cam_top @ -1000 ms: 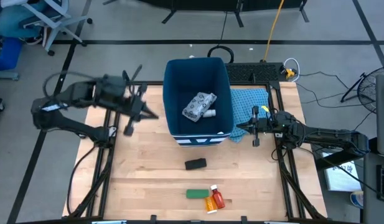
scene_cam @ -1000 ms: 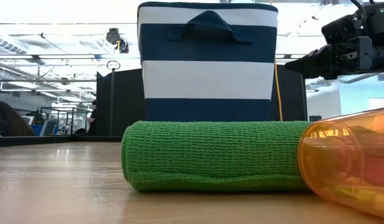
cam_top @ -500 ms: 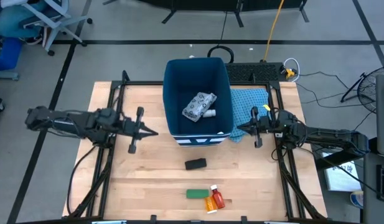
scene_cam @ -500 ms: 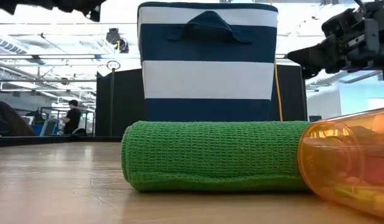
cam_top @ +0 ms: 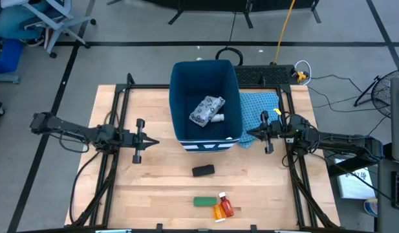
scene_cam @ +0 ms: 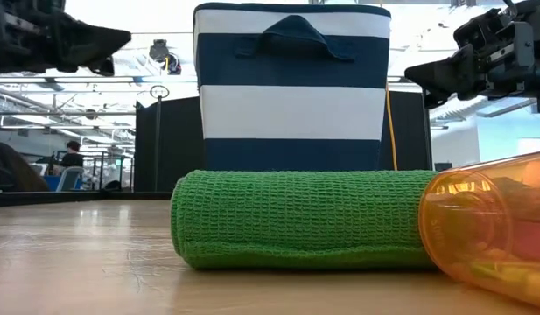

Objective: Pick & place medical supplies in basket/bin
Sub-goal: Put the green bandage into the blue bin

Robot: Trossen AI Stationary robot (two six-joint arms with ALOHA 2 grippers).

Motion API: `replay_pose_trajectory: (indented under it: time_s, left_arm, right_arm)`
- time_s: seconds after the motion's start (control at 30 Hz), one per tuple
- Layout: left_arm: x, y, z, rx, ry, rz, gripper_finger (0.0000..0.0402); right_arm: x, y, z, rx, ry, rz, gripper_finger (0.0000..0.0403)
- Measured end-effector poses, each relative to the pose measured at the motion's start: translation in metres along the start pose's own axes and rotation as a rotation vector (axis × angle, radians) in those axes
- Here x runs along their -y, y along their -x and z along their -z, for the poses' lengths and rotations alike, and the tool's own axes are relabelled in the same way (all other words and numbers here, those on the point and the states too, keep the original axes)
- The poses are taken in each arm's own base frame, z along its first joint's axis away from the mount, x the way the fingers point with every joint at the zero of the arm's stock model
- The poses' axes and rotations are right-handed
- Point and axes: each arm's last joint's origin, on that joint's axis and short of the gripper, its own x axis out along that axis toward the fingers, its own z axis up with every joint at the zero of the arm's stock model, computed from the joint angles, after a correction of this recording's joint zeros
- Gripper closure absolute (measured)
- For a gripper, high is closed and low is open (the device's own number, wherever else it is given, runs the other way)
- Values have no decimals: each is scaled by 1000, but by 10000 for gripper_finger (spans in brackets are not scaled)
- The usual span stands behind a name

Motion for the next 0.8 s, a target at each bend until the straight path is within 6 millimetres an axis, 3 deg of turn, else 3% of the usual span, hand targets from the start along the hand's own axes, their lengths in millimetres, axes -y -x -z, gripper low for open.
replay_pose_trajectory:
  time_s: [0.1,0.37,0.8]
  left_arm:
    - [0,7,4,29,-11,0,401]
    - [-6,18,-8,110,-31,29,401]
    - [-3,23,17,-108,159,4,399]
  right_arm:
    - [0,0,0,0,0,0,403]
    - [0,0,0,0,7,-1,403]
    - [0,0,-1,7,21,-2,403]
